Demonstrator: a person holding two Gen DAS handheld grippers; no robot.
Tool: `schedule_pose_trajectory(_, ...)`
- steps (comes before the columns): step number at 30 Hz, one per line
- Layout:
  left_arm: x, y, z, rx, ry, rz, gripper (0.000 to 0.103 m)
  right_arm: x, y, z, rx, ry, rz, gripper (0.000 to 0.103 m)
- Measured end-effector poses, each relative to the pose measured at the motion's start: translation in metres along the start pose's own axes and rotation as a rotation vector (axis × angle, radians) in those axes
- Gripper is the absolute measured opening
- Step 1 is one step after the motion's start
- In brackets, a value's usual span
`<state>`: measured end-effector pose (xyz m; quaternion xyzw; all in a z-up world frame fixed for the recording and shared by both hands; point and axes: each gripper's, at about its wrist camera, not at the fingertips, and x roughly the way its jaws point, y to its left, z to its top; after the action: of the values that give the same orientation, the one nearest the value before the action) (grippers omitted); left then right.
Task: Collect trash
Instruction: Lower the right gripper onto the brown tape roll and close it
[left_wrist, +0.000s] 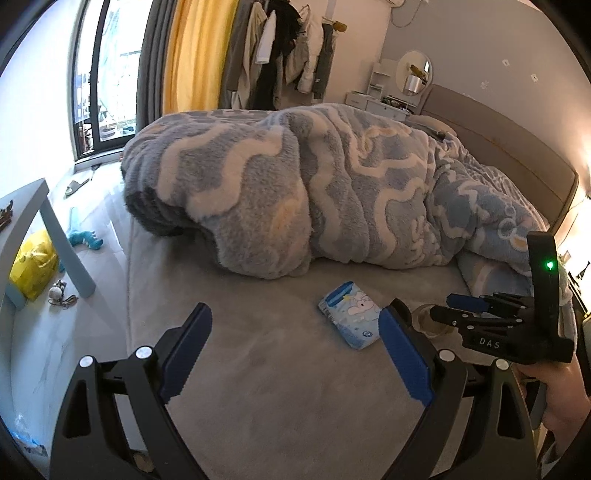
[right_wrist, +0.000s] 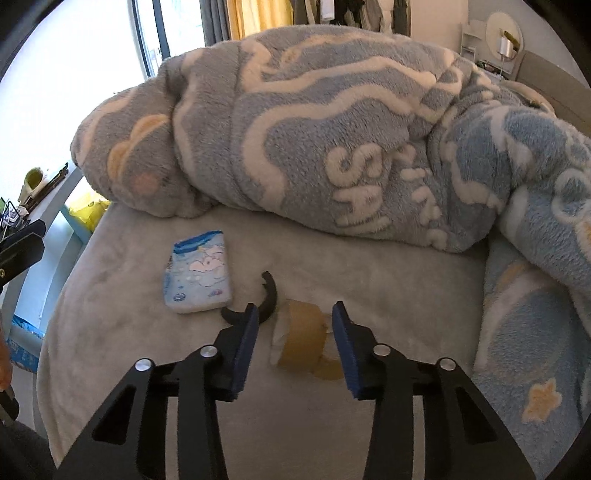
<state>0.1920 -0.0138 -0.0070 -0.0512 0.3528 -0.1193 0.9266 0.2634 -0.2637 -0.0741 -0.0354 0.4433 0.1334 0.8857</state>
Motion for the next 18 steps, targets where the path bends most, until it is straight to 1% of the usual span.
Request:
schedule_pose_trajectory(4,0.012,-0.004,0.003,0.0,0.016,-0.013,0.093,0.008,-0.006,0.001,0.009,0.032,-0.005,0.036)
schedule_pose_trajectory(6,0.018,-0.007,0.004,0.008,0.022,-0.016,0.093,0.012,-0.01,0.001,0.021,0.044,0.006,0.033)
schedule_pose_trajectory(8,0.026,-0.009,0.005,0.006,0.032,-0.024,0.093,0.015,-0.011,0.002,0.028,0.058,0.024,0.023)
schedule_pose_trajectory(13,0.043,-0.016,0.005,0.015,0.061,-0.043,0.093,0.015,-0.011,0.008,0.025,0.046,0.043,0.023)
schedule_pose_trajectory(18,0.059,-0.02,0.004,-0.001,0.095,-0.071,0.094,0.007,-0.023,0.013,0.062,0.016,0.082,0.023)
